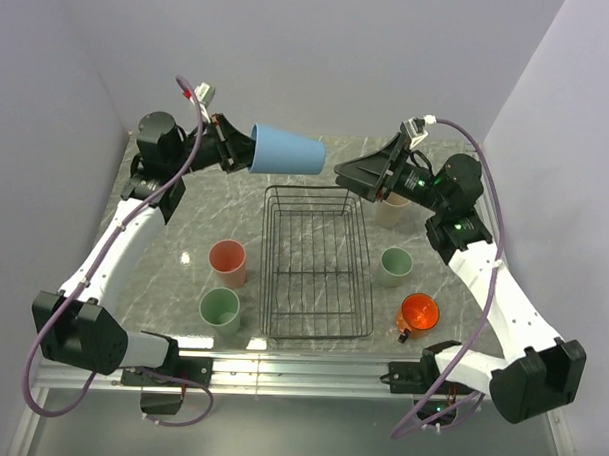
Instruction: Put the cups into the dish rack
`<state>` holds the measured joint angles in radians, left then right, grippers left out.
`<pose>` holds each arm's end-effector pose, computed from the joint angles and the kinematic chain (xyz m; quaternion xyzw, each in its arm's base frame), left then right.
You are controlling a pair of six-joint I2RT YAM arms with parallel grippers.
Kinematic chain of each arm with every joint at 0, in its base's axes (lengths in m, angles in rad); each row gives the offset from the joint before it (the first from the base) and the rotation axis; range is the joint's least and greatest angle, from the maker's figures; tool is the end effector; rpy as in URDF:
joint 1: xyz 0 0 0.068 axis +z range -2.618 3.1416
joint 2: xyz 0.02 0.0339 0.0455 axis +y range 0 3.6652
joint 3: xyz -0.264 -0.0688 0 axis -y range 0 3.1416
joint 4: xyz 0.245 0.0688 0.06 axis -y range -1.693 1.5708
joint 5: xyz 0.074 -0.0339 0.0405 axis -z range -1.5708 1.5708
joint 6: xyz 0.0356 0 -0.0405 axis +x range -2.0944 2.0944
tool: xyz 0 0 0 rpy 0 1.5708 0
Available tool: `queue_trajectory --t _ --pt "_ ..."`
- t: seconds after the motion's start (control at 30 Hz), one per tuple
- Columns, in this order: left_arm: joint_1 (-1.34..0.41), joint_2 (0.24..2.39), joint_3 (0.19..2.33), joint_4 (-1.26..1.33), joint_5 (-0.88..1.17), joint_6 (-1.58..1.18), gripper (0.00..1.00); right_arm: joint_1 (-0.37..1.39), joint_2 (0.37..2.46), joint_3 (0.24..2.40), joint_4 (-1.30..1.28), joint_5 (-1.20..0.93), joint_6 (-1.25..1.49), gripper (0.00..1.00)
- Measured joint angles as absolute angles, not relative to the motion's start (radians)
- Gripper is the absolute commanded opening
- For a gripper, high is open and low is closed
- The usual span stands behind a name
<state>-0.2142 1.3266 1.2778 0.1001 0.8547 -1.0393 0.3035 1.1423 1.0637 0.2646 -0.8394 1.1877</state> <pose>0.2885 -0.0902 0.4226 0.0240 0.6947 -0.6182 0.3670 0.2358 0.1016 0.4123 -0.0341 0.6611 0.6680 0.3399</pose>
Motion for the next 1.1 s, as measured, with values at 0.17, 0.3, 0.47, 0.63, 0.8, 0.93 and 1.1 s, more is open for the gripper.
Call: queue_trajectory --t 0.17,0.3,0.47,0.63,0.8,0.93,1.1 --pt "-0.233 1.327 1.256 0.179 0.890 -1.101 0.00 0.318 1.183 1.100 0.321 -0.855 1.211 1.00" --pt "-0.245 1.330 1.256 0.266 0.904 -1.149 0.00 0.339 1.195 1.114 0.311 -0.846 1.201 1.00" --pt "-0.269 1.350 1.256 0.319 0.907 -1.176 0.00 0.347 1.214 1.129 0.302 -0.829 1.187 1.00" --pt "-0.300 1.377 1.256 0.345 0.907 -1.198 0.00 0.352 1.237 1.148 0.309 -0.823 1.189 0.99" --pt "-0.316 1.396 1.243 0.406 0.900 -1.235 0.00 0.362 1.249 1.165 0.315 -0.822 1.190 0.87" --pt "-0.325 1.410 1.229 0.448 0.892 -1.262 0.00 0.369 1.250 1.171 0.314 -0.821 1.187 0.69" --pt "-0.328 1.433 1.227 0.474 0.893 -1.281 0.06 0.368 1.250 1.175 0.312 -0.811 1.184 0.34"
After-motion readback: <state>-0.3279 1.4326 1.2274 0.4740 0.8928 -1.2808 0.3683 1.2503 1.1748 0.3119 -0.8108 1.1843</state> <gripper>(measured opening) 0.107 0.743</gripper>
